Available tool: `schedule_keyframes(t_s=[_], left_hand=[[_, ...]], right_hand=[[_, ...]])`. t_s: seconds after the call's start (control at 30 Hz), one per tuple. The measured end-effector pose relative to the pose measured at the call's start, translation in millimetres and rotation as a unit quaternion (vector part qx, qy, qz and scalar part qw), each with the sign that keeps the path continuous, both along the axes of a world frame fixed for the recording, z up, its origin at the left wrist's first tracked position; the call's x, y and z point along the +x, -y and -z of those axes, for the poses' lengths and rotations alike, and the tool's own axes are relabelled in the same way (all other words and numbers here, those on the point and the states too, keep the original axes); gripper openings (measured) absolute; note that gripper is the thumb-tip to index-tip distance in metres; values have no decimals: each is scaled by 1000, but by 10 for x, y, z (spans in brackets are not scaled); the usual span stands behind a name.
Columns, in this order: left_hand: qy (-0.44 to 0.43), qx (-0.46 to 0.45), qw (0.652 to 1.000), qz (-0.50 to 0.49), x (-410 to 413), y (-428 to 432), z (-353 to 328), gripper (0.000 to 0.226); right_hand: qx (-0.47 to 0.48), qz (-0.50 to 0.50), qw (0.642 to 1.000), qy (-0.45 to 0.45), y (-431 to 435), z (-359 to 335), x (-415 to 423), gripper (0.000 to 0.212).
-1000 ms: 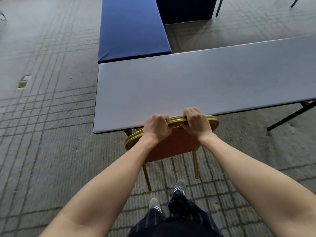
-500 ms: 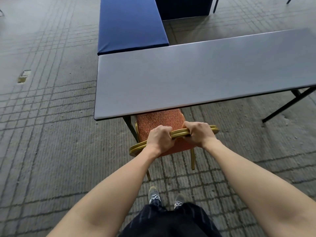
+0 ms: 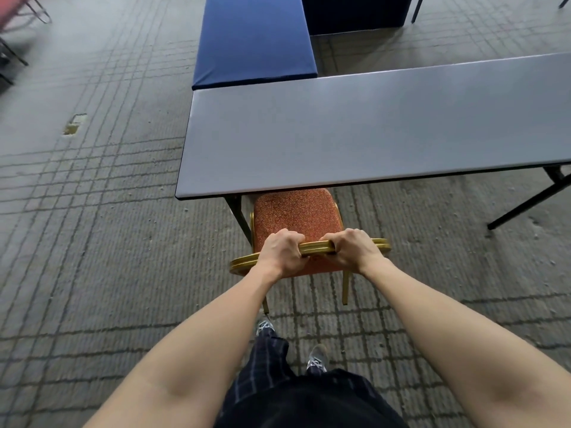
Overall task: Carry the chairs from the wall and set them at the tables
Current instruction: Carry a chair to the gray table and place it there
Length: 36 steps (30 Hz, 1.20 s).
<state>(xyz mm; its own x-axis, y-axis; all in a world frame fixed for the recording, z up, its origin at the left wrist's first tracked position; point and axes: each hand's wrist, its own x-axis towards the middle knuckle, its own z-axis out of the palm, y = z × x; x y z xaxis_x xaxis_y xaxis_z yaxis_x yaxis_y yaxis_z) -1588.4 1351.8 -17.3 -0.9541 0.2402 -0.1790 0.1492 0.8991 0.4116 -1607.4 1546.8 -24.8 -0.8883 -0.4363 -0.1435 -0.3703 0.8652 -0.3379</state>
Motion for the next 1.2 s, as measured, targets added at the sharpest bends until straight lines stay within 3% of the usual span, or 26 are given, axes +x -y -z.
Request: schedule_keyframes(t_s=[0.37,0.47,1.2], left_hand=[[32,13,999,6,-629,16,88,34],[33,14,999,-9,-803,94,63,26],[51,-15,998,36,-664,27,177,30]], right_hand=[[-15,57,998,38,-3,99,-446,29],[-17,49,997,51,86,61,-669,31],[-16,30,993,110,12,155,-536,14]])
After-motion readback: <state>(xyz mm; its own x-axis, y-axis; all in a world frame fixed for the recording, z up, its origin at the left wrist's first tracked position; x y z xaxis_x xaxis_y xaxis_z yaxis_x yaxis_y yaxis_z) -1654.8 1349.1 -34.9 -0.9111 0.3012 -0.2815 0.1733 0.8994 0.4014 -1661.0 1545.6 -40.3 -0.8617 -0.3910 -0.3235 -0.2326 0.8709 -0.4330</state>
